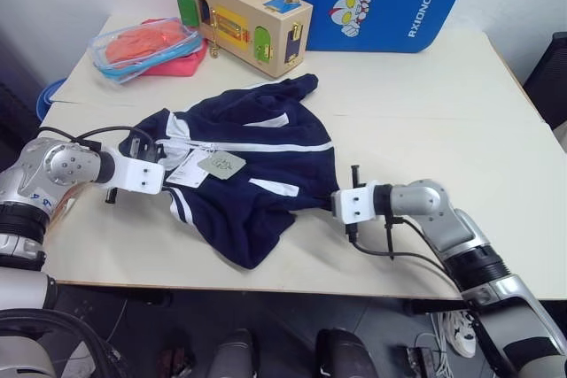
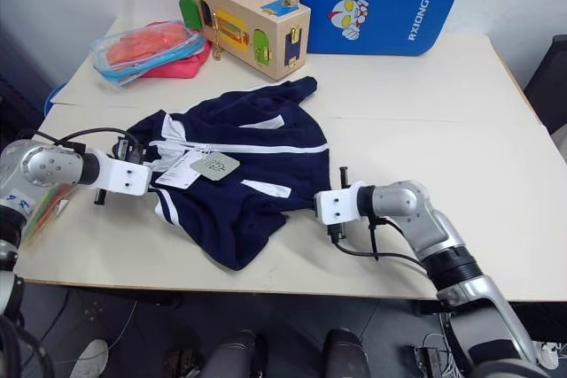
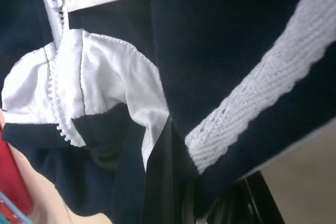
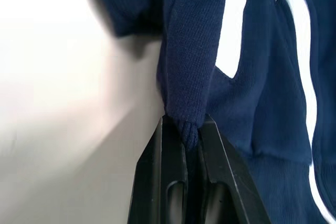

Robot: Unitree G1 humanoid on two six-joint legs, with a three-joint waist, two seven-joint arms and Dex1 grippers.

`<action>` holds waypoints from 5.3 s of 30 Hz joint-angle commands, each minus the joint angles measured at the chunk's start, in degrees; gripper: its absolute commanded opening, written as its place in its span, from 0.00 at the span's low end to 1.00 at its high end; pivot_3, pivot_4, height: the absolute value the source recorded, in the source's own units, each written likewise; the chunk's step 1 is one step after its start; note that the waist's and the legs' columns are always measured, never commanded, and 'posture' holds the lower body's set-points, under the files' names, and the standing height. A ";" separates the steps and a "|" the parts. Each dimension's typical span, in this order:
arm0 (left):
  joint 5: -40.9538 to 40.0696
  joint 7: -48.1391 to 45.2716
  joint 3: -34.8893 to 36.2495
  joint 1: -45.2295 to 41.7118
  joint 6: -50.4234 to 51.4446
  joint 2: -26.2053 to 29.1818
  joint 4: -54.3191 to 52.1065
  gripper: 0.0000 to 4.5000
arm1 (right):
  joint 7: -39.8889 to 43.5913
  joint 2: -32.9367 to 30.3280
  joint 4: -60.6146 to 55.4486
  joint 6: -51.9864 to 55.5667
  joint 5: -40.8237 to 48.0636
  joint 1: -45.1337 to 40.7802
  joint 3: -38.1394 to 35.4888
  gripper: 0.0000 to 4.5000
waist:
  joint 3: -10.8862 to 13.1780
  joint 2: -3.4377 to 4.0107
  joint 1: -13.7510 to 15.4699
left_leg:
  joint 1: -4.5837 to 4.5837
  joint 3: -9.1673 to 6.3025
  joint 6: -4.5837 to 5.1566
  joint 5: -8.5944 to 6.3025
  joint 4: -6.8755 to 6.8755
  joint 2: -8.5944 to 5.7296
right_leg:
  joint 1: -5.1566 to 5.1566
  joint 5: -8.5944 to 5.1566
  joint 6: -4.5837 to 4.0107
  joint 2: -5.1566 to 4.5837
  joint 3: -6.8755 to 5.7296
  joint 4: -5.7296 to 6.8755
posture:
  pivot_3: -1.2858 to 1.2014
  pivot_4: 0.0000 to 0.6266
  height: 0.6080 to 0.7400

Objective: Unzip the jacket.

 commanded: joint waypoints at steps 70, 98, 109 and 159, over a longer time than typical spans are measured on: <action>-36.02 -27.87 4.60 2.58 41.11 -11.09 -30.42 1.00 | 7.63 -12.05 -27.07 19.20 12.98 9.33 -1.83 0.49 | 0.01 0.38 0.66 | -0.33 -0.07 0.08 -0.16 0.02 -0.02 | -0.05 0.00 0.00 0.10 -0.07 -0.47 | 0.52 0.24 1.00; -9.71 -7.40 -4.04 -3.43 -14.53 -26.98 -7.91 1.00 | 6.96 -17.92 -37.93 35.09 32.64 16.58 -22.39 0.49 | -0.02 0.32 1.58 | -0.21 -0.15 0.13 -0.15 0.27 -0.03 | 0.17 0.03 0.04 0.07 -0.09 -0.35 | 0.52 0.24 1.00; -10.12 -4.18 -6.36 -5.81 -19.19 -31.91 -0.54 1.00 | 6.45 -17.99 -39.18 36.62 32.70 19.31 -24.44 0.49 | -0.01 0.28 1.55 | -0.24 -0.16 0.18 -0.18 0.33 -0.03 | 0.18 0.05 0.07 0.06 -0.12 -0.35 | 0.52 0.24 1.00; 7.94 34.08 -6.73 -0.41 6.24 -42.89 -14.94 0.00 | 5.14 -18.64 -40.28 36.84 31.53 24.40 -27.77 0.48 | 0.00 0.25 1.84 | -0.28 -0.25 0.21 -0.20 0.43 -0.07 | 0.28 0.07 0.11 0.02 -0.15 -0.41 | 0.52 0.24 1.00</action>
